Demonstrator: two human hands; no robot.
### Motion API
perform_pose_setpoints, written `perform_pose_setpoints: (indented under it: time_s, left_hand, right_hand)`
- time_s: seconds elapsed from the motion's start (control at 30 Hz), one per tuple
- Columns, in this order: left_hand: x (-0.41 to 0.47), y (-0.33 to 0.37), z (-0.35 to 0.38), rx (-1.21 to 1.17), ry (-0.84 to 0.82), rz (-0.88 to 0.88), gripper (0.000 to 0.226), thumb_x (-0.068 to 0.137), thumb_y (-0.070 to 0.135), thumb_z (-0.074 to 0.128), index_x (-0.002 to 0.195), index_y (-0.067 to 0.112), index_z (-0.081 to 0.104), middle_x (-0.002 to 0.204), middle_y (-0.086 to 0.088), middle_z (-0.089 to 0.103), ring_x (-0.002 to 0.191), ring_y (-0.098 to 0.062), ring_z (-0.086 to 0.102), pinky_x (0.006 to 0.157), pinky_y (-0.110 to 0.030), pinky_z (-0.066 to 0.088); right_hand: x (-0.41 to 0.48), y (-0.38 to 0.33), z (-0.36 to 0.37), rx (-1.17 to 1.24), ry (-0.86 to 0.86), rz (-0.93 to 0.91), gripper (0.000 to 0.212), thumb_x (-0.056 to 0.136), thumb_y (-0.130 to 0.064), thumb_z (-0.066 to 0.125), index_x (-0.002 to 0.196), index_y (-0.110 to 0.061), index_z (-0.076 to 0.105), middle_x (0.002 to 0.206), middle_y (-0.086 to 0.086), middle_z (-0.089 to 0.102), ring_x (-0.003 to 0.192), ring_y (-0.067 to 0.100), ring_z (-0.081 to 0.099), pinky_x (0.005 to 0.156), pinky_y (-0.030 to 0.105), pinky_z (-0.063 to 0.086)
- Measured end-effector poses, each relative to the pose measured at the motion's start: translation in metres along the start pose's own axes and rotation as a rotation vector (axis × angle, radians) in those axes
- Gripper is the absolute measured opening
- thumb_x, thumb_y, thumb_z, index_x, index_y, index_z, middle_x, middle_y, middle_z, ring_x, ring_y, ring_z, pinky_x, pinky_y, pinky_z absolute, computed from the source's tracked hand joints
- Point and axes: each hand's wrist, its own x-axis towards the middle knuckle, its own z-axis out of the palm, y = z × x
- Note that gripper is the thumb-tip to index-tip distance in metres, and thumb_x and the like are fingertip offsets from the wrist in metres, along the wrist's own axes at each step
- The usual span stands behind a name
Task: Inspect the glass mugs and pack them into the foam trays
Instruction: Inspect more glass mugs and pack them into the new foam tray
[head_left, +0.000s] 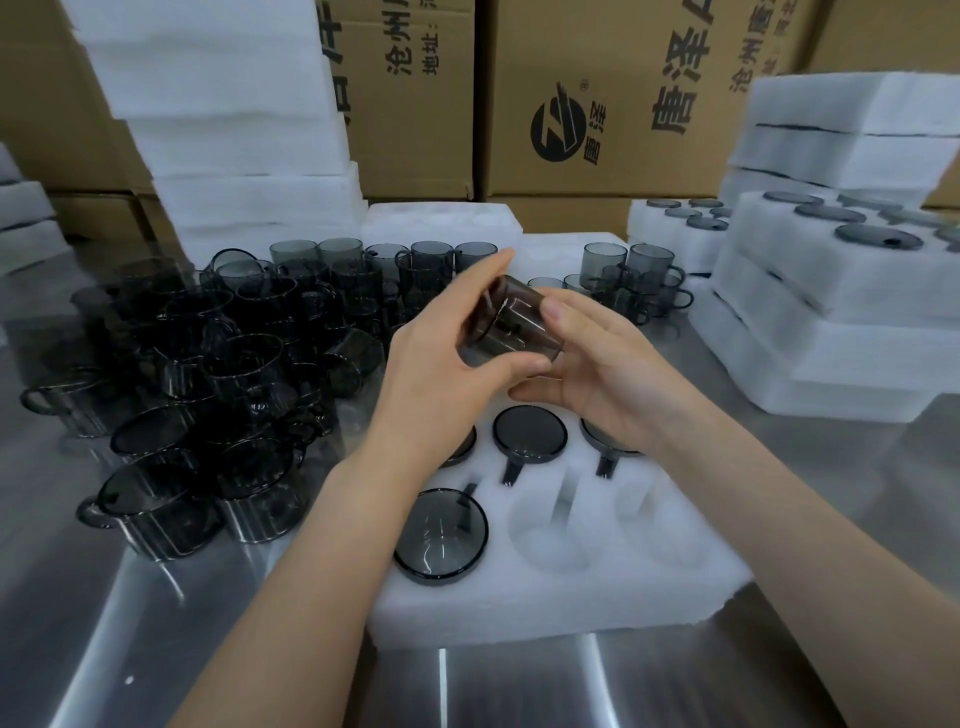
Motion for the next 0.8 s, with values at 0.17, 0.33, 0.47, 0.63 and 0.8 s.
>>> perform_pose_setpoints:
  time_s: [0.17,0.33,0.47,0.63,0.8]
  left_hand:
    - [0.003,0.001,-0.001,-0.106,-0.042,0.005,0.061,0.082,0.014,0.07,0.135,0.033,0.046,0.138,0.004,0.054,0.129,-0.002,0.049,0.111,-0.025,0.038]
    - [0.004,-0.001,-0.004,-0.291,-0.067,-0.012,0.054,0.083,0.011,0.069,0.132,0.027,0.054,0.138,-0.004,0.055,0.131,-0.011,0.05,0.109,-0.026,0.04]
    - [0.007,-0.006,-0.008,-0.423,-0.096,-0.039,0.049,0.074,0.022,0.075,0.123,0.026,0.067,0.129,0.001,0.059,0.127,-0.019,0.053,0.106,-0.036,0.044]
    - [0.008,-0.011,-0.013,-0.575,-0.136,-0.092,0.046,0.07,0.036,0.084,0.112,0.023,0.074,0.12,0.001,0.064,0.123,-0.025,0.055,0.101,-0.047,0.047]
    - [0.007,-0.009,-0.007,-0.518,-0.01,-0.084,0.029,0.075,0.021,0.075,0.102,0.032,0.077,0.105,0.003,0.073,0.107,-0.021,0.065,0.096,-0.044,0.052]
  right_hand:
    - [-0.001,-0.001,-0.001,0.069,-0.072,-0.003,0.046,0.096,-0.023,0.053,0.134,0.002,0.051,0.107,0.012,0.066,0.085,0.02,0.068,0.074,0.036,0.057]
    - [-0.002,-0.001,-0.002,0.054,-0.128,-0.007,0.047,0.095,-0.022,0.05,0.137,0.0,0.048,0.117,0.018,0.062,0.097,0.028,0.066,0.075,0.036,0.057]
    - [-0.004,-0.003,-0.001,0.042,-0.179,0.003,0.048,0.096,-0.021,0.047,0.139,0.0,0.047,0.11,0.011,0.065,0.092,0.023,0.067,0.074,0.036,0.058]
    - [-0.003,-0.002,-0.004,0.03,-0.188,0.014,0.049,0.092,-0.019,0.05,0.138,-0.003,0.049,0.114,0.012,0.064,0.099,0.031,0.065,0.069,0.037,0.058]
    - [-0.004,-0.002,-0.006,0.042,-0.236,-0.001,0.042,0.091,-0.018,0.052,0.133,-0.013,0.057,0.121,0.01,0.064,0.105,0.03,0.064,0.071,0.037,0.057]
